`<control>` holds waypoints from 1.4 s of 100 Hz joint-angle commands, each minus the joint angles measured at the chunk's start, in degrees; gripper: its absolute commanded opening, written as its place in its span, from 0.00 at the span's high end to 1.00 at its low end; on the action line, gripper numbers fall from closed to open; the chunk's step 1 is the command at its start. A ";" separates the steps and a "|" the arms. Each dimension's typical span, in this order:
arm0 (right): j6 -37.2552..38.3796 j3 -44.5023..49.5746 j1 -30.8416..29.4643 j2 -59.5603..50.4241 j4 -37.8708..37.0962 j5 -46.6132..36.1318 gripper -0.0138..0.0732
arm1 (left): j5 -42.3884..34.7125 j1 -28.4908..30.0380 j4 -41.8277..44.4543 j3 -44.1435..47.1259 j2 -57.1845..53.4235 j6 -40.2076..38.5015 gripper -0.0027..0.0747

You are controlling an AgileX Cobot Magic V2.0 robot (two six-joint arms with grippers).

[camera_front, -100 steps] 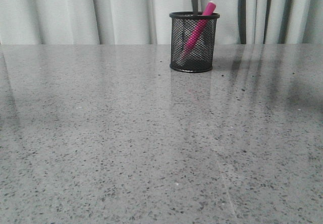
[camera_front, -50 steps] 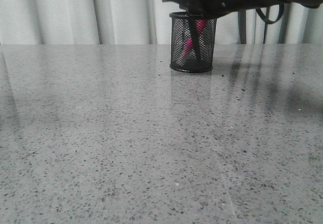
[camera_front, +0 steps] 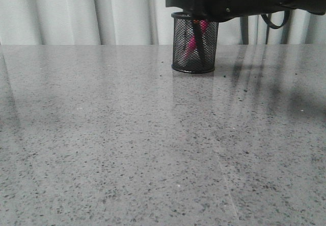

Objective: Put pen and scissors into bin

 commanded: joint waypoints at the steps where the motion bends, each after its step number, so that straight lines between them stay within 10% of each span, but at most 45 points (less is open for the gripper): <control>1: -0.10 -1.18 -0.12 -2.75 -0.67 -6.01 0.62 | -0.98 0.05 -3.18 -1.45 -0.41 -0.01 0.99; 45: -2.70 -0.57 -0.21 -13.14 -0.77 -8.70 0.50 | -0.98 0.05 -2.47 -1.45 -0.41 -0.01 0.99; 80: -13.42 12.14 -2.15 -33.32 -0.43 -8.30 0.93 | -0.98 0.05 1.94 -1.45 -0.76 -0.01 0.99; 140: -13.42 45.90 -8.98 -76.90 2.55 8.49 0.93 | -20.26 0.05 -7.24 27.35 -30.55 5.00 0.99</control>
